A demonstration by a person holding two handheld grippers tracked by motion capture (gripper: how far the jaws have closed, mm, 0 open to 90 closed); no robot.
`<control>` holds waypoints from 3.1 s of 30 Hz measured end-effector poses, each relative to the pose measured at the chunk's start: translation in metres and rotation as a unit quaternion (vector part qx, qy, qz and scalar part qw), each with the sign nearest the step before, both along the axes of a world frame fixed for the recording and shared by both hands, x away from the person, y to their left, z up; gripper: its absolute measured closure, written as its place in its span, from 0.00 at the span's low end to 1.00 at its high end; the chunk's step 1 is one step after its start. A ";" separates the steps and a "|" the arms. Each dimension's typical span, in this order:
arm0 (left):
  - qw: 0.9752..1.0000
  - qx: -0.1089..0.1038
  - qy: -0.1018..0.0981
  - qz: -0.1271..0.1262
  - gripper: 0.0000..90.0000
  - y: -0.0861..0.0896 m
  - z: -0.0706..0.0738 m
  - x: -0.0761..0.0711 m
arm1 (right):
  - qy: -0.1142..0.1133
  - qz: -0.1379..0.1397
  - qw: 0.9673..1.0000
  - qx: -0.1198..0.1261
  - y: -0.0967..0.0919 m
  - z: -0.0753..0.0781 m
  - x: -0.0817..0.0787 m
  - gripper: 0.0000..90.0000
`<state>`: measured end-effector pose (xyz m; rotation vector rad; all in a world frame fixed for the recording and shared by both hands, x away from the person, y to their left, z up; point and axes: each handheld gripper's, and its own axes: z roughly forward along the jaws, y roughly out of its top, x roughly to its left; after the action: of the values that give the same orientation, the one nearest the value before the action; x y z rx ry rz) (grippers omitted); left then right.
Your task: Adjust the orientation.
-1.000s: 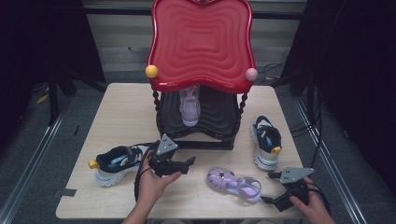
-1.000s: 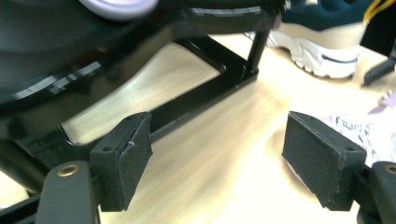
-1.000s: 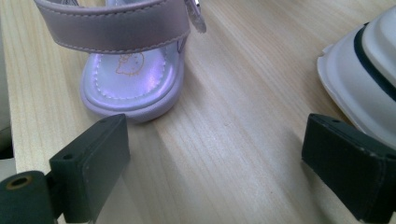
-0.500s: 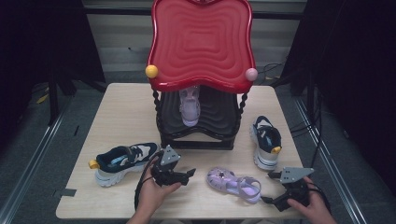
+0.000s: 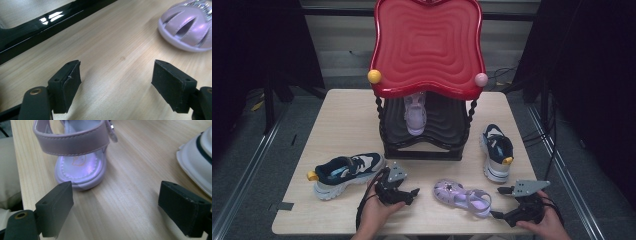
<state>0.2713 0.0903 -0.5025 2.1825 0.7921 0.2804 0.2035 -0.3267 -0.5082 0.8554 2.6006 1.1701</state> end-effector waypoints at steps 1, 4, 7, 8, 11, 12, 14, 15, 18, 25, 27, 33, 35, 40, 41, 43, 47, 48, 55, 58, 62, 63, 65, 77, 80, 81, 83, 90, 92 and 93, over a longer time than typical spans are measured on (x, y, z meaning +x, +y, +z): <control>1.000 0.000 -0.001 0.000 0.25 0.000 -0.001 0.000 | 0.003 0.003 1.000 0.000 0.001 0.001 0.000 0.14; 1.000 0.005 0.004 0.007 0.25 0.001 -0.003 0.001 | 0.004 0.011 1.000 -0.003 0.004 0.002 -0.003 0.15; 1.000 0.006 0.004 0.010 0.25 0.003 -0.004 0.001 | 0.007 0.016 1.000 -0.001 0.009 0.002 -0.003 0.15; 1.000 0.009 0.003 0.010 0.25 0.002 -0.004 0.001 | 0.007 0.017 1.000 -0.003 0.012 0.002 -0.002 0.15; 1.000 0.015 -0.008 0.008 0.24 0.001 -0.005 0.001 | 0.018 0.019 1.000 0.009 0.016 0.002 0.001 0.15; 1.000 0.016 -0.009 0.007 0.24 0.001 -0.005 0.001 | 0.019 0.020 1.000 0.011 0.017 0.002 0.001 0.15; 1.000 0.016 -0.009 0.007 0.23 0.001 -0.005 0.001 | 0.013 0.028 0.999 0.010 0.020 0.001 0.000 0.16; 1.000 0.016 -0.009 0.007 0.23 0.001 -0.005 0.001 | 0.012 0.032 0.999 0.009 0.022 0.001 -0.001 0.16; 1.000 0.019 -0.009 0.004 0.23 0.001 -0.005 0.001 | 0.009 0.033 0.999 0.005 0.027 0.002 -0.003 0.18; 1.000 0.017 -0.009 0.007 0.23 0.001 -0.005 0.001 | 0.001 0.044 0.999 0.012 0.031 0.002 -0.002 0.39; 1.000 0.017 -0.009 0.007 0.23 0.000 -0.005 0.001 | -0.004 0.042 0.999 0.008 0.032 0.003 -0.002 0.40; 1.000 0.016 -0.009 0.007 0.23 0.001 -0.005 0.001 | -0.002 0.040 0.999 0.000 0.034 0.004 0.001 0.41; 1.000 0.017 -0.008 0.007 0.23 0.001 -0.005 0.001 | -0.005 0.036 0.999 -0.003 0.035 0.005 0.001 0.41; 1.000 0.017 -0.009 0.007 0.23 0.001 -0.005 0.002 | -0.011 0.020 1.000 -0.011 0.039 0.006 0.006 0.41; 1.000 0.017 -0.009 0.006 0.23 0.001 -0.005 0.002 | -0.013 0.008 1.000 -0.014 0.040 0.006 0.009 0.41; 1.000 0.017 -0.009 0.007 0.23 0.001 -0.005 0.002 | -0.013 0.004 1.000 -0.016 0.041 0.006 0.012 0.41; 1.000 0.016 -0.009 0.007 0.22 0.000 -0.005 0.001 | -0.011 -0.019 1.000 -0.018 0.044 0.006 0.019 0.41; 1.000 0.017 -0.008 0.007 0.22 0.000 -0.005 0.001 | -0.013 -0.025 0.999 -0.019 0.045 0.006 0.021 0.41; 1.000 0.019 -0.009 0.004 0.22 0.001 -0.005 0.002 | -0.010 -0.043 0.999 -0.005 0.047 0.003 0.022 0.40; 1.000 0.018 -0.009 0.005 0.22 0.000 -0.005 0.001 | -0.010 -0.034 0.999 -0.001 0.047 0.003 0.018 0.41; 1.000 0.018 -0.009 0.005 0.22 0.000 -0.005 0.001 | -0.014 -0.023 1.000 -0.001 0.049 0.003 0.010 0.41; 1.000 0.018 -0.009 0.005 0.22 0.000 -0.005 0.001 | -0.015 -0.021 1.000 0.000 0.049 0.004 0.008 0.41; 1.000 0.018 -0.009 0.005 0.22 0.000 -0.005 0.001 | -0.013 -0.019 1.000 0.004 0.049 0.004 0.007 0.40; 1.000 0.019 -0.009 0.005 0.22 0.000 -0.005 0.001 | -0.012 -0.020 0.999 0.028 0.040 0.010 0.002 0.35; 1.000 0.018 -0.009 0.006 0.22 0.000 -0.005 0.001 | -0.016 -0.019 0.999 0.030 0.036 0.015 -0.001 0.34; 1.000 0.019 -0.009 0.005 0.22 0.000 -0.005 0.001 | -0.016 -0.018 0.999 0.029 0.035 0.016 -0.001 0.34; 1.000 0.019 -0.009 0.006 0.22 0.000 -0.005 0.001 | -0.018 -0.019 0.999 0.029 0.031 0.020 -0.003 0.33; 1.000 0.019 -0.009 0.007 0.22 0.000 -0.005 0.001 | -0.033 -0.018 0.999 0.038 0.027 0.036 -0.006 0.33; 1.000 0.019 -0.009 0.007 0.22 0.000 -0.005 0.001 | -0.037 -0.019 0.998 0.043 0.026 0.041 -0.006 0.32; 1.000 0.019 -0.009 0.007 0.22 0.000 -0.005 0.001 | -0.037 -0.022 0.998 0.047 0.025 0.043 -0.006 0.32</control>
<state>0.2724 0.0904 -0.5075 2.2075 0.7975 0.3235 0.1978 -0.3012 -0.4653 0.8638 2.4730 1.2960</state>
